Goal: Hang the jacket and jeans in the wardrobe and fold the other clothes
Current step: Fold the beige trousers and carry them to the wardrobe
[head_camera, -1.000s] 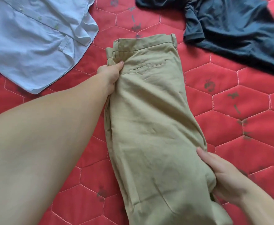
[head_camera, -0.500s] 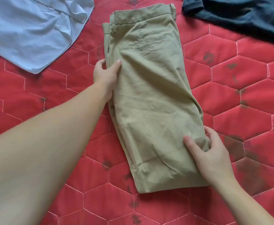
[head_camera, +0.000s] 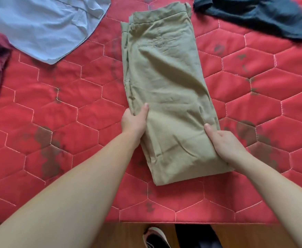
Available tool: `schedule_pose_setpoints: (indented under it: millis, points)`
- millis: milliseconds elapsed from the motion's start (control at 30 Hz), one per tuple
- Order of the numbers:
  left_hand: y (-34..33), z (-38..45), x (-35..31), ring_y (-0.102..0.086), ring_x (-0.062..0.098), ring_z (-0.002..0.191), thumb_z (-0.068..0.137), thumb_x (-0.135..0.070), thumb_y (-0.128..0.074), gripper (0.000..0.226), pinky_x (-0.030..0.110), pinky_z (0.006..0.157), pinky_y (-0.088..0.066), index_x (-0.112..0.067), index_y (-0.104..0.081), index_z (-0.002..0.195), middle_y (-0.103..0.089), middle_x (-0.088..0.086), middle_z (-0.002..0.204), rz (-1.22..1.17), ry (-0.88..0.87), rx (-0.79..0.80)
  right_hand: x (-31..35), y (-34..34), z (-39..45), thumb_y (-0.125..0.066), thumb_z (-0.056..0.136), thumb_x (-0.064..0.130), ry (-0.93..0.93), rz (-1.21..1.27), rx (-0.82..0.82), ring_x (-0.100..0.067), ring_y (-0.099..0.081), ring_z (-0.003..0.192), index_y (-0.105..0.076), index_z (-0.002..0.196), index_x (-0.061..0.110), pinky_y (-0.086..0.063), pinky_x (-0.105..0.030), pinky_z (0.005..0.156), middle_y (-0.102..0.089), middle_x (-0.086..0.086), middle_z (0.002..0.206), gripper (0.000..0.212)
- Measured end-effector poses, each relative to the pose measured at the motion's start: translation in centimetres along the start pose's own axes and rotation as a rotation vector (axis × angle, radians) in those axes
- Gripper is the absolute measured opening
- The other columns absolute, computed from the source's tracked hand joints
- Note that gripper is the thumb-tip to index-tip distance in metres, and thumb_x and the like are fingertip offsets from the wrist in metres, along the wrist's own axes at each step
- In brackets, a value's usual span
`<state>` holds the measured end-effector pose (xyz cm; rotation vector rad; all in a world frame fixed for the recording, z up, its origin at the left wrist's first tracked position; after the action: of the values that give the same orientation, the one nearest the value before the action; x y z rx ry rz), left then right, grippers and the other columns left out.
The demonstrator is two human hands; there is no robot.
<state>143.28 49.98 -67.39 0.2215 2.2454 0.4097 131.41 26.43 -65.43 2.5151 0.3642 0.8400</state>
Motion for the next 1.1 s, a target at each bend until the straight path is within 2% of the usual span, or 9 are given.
schedule_pose_setpoints:
  millis: [233, 333, 400, 467, 633, 833, 967, 1033, 1100]
  points:
    - [-0.5, -6.1, 5.5, -0.072, 0.010, 0.084, 0.072, -0.036, -0.085, 0.044, 0.027, 0.075, -0.058, -0.015, -0.070, 0.106, -0.076, -0.004, 0.095, -0.050, 0.268, 0.385, -1.5, -0.1, -1.6, -0.059, 0.089, 0.051, 0.088, 0.115, -0.134, -0.014, -0.044, 0.063, -0.050, 0.058, 0.013, -0.033, -0.029, 0.057, -0.048, 0.009, 0.061, 0.050]
    - [-0.7, -9.4, 8.1, -0.070, 0.010, 0.075, 0.079, -0.021, -0.080, 0.031, 0.028, 0.065, -0.059, -0.014, -0.070, 0.108, -0.075, -0.003, 0.089, 0.066, 0.363, 0.490, -2.9, 0.2, -3.4, -0.066, 0.078, 0.061, 0.143, -0.130, -0.289, -0.018, -0.050, 0.096, -0.063, 0.074, 0.023, -0.041, -0.028, 0.085, -0.054, 0.006, 0.094, 0.039]
    - [-0.4, -11.0, 9.0, -0.068, 0.014, 0.081, 0.085, -0.019, -0.074, 0.028, 0.037, 0.071, -0.060, -0.016, -0.066, 0.111, -0.073, 0.000, 0.096, 0.040, 0.432, 0.512, -4.2, 0.0, -4.6, -0.070, 0.073, 0.063, -0.011, -0.114, -0.200, -0.017, -0.046, 0.107, -0.067, 0.091, 0.016, -0.037, -0.033, 0.095, -0.048, 0.004, 0.114, 0.050]
    - [0.1, -12.1, 9.0, -0.068, 0.015, 0.084, 0.088, -0.018, -0.071, 0.028, 0.038, 0.066, -0.061, -0.014, -0.064, 0.115, -0.071, 0.002, 0.102, -0.024, 0.459, 0.521, -4.4, -0.8, -5.9, -0.073, 0.080, 0.048, -0.116, 0.187, 0.005, -0.014, -0.058, 0.082, -0.070, 0.096, 0.009, -0.046, -0.030, 0.072, -0.063, 0.001, 0.100, 0.042]
    - [3.2, -14.1, 7.1, -0.070, 0.013, 0.088, 0.085, -0.017, -0.074, 0.041, 0.026, 0.058, -0.056, -0.019, -0.056, 0.121, -0.069, -0.002, 0.109, -0.112, 0.338, 0.438, -2.8, 0.0, -8.9, -0.074, 0.083, 0.031, -0.034, 0.362, 0.033, -0.007, -0.052, 0.045, -0.054, 0.120, 0.025, -0.041, -0.024, 0.041, -0.067, -0.001, 0.082, 0.043]
    - [6.9, -13.2, -0.5, -0.070, 0.020, 0.092, 0.075, -0.013, -0.080, 0.089, 0.031, 0.056, -0.057, -0.051, -0.033, 0.140, -0.065, 0.000, 0.118, -0.137, 0.060, 0.356, 5.0, 3.7, -9.8, -0.059, 0.095, 0.022, 0.237, 0.412, 0.187, -0.006, -0.059, 0.067, -0.069, 0.108, 0.038, -0.050, -0.028, 0.061, -0.066, 0.006, 0.097, 0.023]
    - [7.1, -10.3, -7.1, -0.060, 0.011, 0.065, 0.087, -0.027, -0.070, 0.027, 0.026, 0.052, -0.050, -0.026, -0.066, 0.114, -0.064, 0.004, 0.097, -0.251, 0.046, 0.367, 10.4, 7.1, -6.8, -0.056, 0.082, 0.063, 0.251, 0.521, 0.307, -0.020, -0.069, 0.086, -0.071, 0.107, 0.016, -0.048, -0.035, 0.073, -0.073, -0.010, 0.098, 0.055]
    - [6.8, -8.0, -10.3, -0.060, 0.013, 0.070, 0.081, -0.053, -0.064, 0.043, 0.030, 0.067, -0.050, -0.020, -0.068, 0.108, -0.065, 0.004, 0.090, -0.287, 0.042, 0.432, 13.3, 8.5, -4.7, -0.064, 0.066, 0.074, 0.325, 0.526, 0.403, -0.019, -0.068, 0.098, -0.069, 0.111, 0.018, -0.048, -0.033, 0.075, -0.074, -0.010, 0.105, 0.073]
    - [6.5, -5.5, -13.2, -0.059, 0.015, 0.078, 0.068, -0.061, -0.064, 0.057, 0.035, 0.075, -0.045, -0.019, -0.067, 0.106, -0.068, 0.004, 0.092, -0.283, -0.035, 0.486, 15.9, 9.5, -2.3, -0.074, 0.074, 0.047, 0.397, 0.466, 0.391, -0.011, -0.067, 0.096, -0.068, 0.111, 0.021, -0.051, -0.022, 0.069, -0.074, -0.003, 0.104, 0.046]
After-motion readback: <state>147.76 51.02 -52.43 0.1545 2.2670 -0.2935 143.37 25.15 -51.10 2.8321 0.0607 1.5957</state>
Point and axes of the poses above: each hand's wrist, its own z-axis towards the middle knuckle, its own y-axis out of the back of the hand, x = y × z, the point moved 5 cm from there along z, towards the middle knuckle
